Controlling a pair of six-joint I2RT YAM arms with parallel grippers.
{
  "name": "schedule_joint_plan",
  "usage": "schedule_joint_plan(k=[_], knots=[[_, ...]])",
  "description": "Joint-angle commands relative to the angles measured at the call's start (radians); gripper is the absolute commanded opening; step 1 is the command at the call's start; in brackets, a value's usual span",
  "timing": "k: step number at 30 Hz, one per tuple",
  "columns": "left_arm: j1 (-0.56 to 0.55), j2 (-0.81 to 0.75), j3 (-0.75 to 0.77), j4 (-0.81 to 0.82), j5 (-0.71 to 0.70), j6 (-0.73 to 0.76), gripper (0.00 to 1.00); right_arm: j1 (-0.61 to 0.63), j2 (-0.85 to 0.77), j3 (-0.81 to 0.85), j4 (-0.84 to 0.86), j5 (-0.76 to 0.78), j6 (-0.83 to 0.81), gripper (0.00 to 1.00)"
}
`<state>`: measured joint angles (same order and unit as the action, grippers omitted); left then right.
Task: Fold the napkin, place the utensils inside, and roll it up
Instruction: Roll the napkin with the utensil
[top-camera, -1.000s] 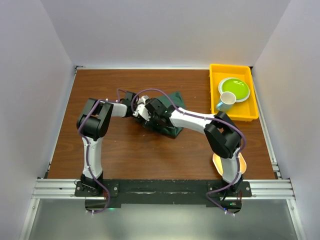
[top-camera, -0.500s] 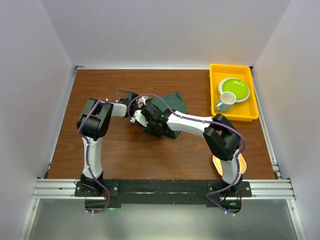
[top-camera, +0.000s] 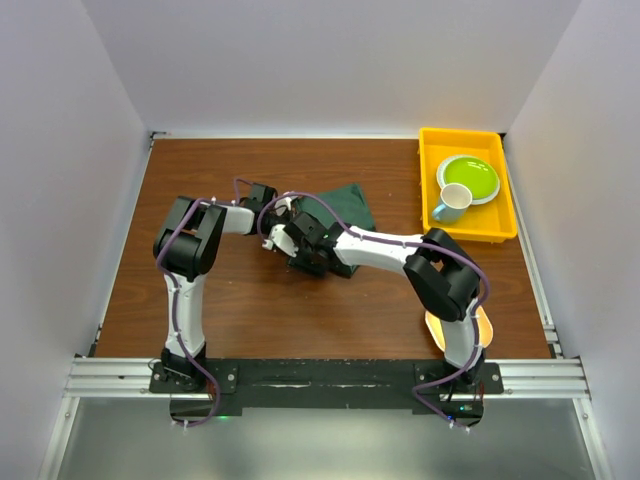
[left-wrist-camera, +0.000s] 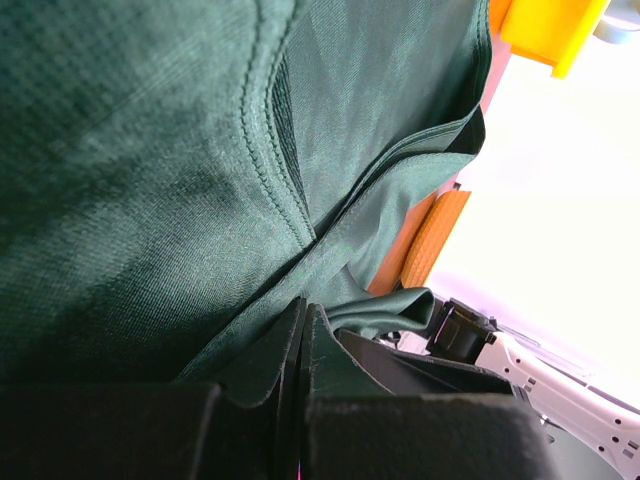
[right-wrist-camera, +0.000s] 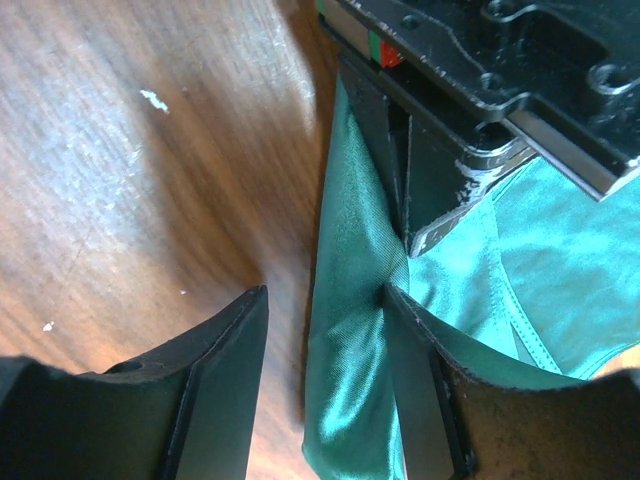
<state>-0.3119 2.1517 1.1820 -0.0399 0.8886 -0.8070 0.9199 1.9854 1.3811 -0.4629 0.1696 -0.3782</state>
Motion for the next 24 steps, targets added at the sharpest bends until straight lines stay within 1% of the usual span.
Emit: schedule_joint_plan(k=[1, 13, 22, 24], knots=[[0.007, 0.073, -0.051, -0.132, -0.171, 0.072, 0.00, -0.012, 0.021, -0.030, 0.035, 0.016, -0.010, 0.54], [0.007, 0.086, -0.030, -0.164, -0.165, 0.097, 0.00, -0.053, 0.079, -0.062, 0.075, -0.010, -0.002, 0.53], [0.013, 0.103, 0.016, -0.193, -0.125, 0.106, 0.00, -0.073, 0.105, -0.097, 0.063, -0.021, 0.022, 0.52], [0.014, 0.103, 0.030, -0.196, -0.108, 0.104, 0.00, -0.073, 0.116, -0.103, 0.055, -0.025, 0.033, 0.48]])
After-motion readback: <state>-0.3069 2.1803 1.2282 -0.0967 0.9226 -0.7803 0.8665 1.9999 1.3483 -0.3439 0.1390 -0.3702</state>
